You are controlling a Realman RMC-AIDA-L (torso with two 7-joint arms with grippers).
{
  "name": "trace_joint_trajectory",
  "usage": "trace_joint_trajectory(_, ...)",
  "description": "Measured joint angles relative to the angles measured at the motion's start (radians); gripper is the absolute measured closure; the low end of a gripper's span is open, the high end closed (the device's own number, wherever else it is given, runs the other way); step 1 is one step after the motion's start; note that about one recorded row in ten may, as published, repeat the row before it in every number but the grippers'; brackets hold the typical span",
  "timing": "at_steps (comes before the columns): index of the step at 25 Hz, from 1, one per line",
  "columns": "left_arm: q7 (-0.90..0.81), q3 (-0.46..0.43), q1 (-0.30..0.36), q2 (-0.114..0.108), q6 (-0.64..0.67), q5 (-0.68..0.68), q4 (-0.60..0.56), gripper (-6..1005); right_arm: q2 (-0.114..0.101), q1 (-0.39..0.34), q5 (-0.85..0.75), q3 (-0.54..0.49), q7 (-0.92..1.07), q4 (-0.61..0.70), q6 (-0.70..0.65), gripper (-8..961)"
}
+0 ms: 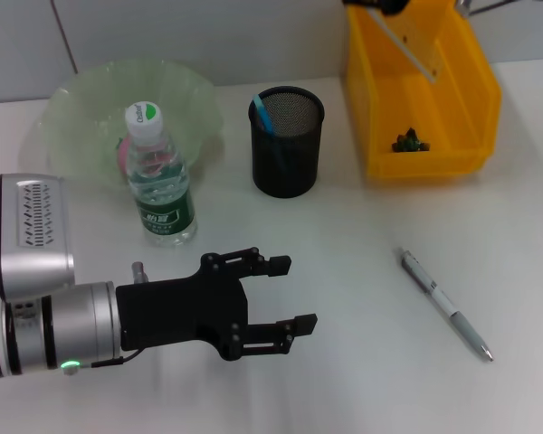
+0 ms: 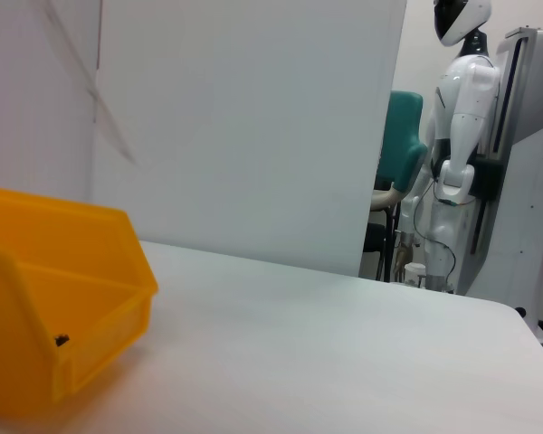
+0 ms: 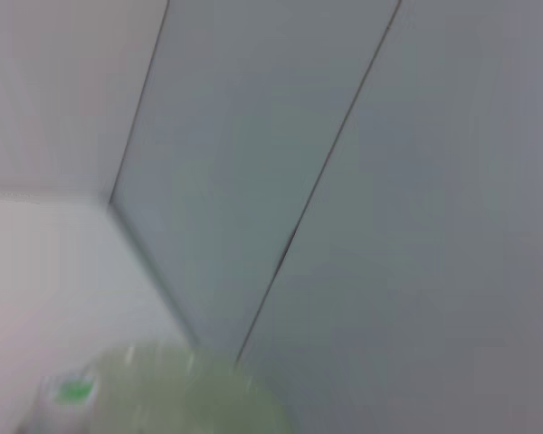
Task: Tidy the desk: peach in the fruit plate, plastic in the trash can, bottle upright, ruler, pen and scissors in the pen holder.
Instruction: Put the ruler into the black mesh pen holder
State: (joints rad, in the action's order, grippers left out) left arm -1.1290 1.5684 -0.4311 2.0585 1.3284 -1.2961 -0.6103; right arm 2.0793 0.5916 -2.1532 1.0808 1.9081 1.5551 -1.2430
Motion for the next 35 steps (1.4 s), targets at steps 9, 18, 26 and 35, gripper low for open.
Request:
trace_joint_trajectory(9, -0.002, -0.004, -0.001, 0.001, -0.002, 0.0, 0.001, 214, -0.001, -0.043, 0.54, -0.006, -0.367, -0.297, 0.191, 567)
trace_joint_trajectory(18, -0.01, -0.006, 0.009, 0.002, 0.001, 0.0, 0.003, 214, -0.003, -0.078, 1.012, -0.027, -0.741, -0.61, 0.087, 568)
trace_joint_trajectory(26, 0.01, -0.008, 0.015, 0.003, 0.002, 0.001, 0.001, 214, -0.004, -0.089, 1.084, -0.134, -0.715, -0.72, 0.001, 568)
trace_joint_trajectory(35, 0.053, -0.008, 0.019, 0.01, -0.002, 0.006, 0.002, 214, -0.009, -0.041, 1.094, -0.167, -0.666, -0.879, -0.013, 568)
